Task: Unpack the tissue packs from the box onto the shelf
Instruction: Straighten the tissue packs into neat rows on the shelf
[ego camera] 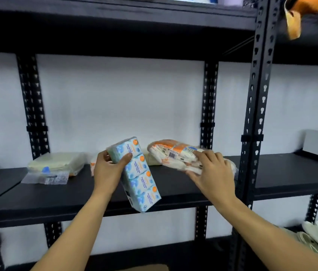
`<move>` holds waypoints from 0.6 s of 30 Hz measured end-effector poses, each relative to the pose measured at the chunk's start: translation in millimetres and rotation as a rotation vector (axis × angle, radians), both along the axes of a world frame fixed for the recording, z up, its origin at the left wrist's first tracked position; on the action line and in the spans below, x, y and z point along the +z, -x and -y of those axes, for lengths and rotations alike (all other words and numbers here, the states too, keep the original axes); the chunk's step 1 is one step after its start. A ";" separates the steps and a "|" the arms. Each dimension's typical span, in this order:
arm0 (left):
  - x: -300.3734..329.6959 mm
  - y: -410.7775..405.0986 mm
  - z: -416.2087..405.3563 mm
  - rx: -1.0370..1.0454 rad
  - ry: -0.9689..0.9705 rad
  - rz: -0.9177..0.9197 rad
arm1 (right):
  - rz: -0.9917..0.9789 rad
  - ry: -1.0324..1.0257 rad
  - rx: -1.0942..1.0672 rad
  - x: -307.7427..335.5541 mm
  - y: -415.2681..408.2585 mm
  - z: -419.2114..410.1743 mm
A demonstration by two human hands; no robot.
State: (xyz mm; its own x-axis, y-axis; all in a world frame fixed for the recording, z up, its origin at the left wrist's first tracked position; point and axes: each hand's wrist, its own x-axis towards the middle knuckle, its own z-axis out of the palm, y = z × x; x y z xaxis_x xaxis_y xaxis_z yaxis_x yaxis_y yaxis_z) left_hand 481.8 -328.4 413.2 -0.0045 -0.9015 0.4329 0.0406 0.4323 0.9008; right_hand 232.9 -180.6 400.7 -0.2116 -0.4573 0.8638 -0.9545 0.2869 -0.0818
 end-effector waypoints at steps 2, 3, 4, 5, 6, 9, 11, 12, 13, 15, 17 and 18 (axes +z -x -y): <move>12.7 15.2 12.7 0.018 0.019 -0.011 | -0.030 0.006 -0.034 13.3 12.9 19.0; 17.9 22.6 20.0 0.025 0.026 -0.013 | -0.042 0.004 -0.052 19.6 19.0 29.3; 22.0 29.6 28.3 0.028 0.029 -0.017 | -0.048 -0.004 -0.069 26.0 24.6 39.8; 25.2 36.8 36.9 0.027 0.026 -0.023 | -0.047 -0.022 -0.086 32.4 29.7 50.2; 27.8 43.5 45.8 0.030 0.022 -0.025 | -0.041 -0.049 -0.106 38.7 34.8 60.6; 32.5 62.5 72.8 0.036 0.014 -0.011 | -0.030 -0.136 -0.161 55.8 48.3 91.6; 33.6 74.9 87.0 0.036 0.017 -0.008 | -0.042 -0.200 -0.188 64.2 55.0 110.6; 33.7 81.1 92.6 0.035 0.019 -0.011 | -0.047 -0.235 -0.202 67.3 59.4 120.4; 32.5 87.4 98.7 0.033 0.017 -0.013 | -0.046 -0.265 -0.217 70.4 64.1 129.6; 28.4 99.1 109.3 0.024 0.005 -0.010 | -0.035 -0.308 -0.260 73.4 76.0 148.0; 23.4 108.8 119.9 0.017 -0.005 -0.006 | -0.037 -0.330 -0.324 73.3 91.3 165.8; 21.1 113.2 124.5 0.013 -0.012 -0.005 | -0.037 -0.337 -0.364 72.8 99.2 172.8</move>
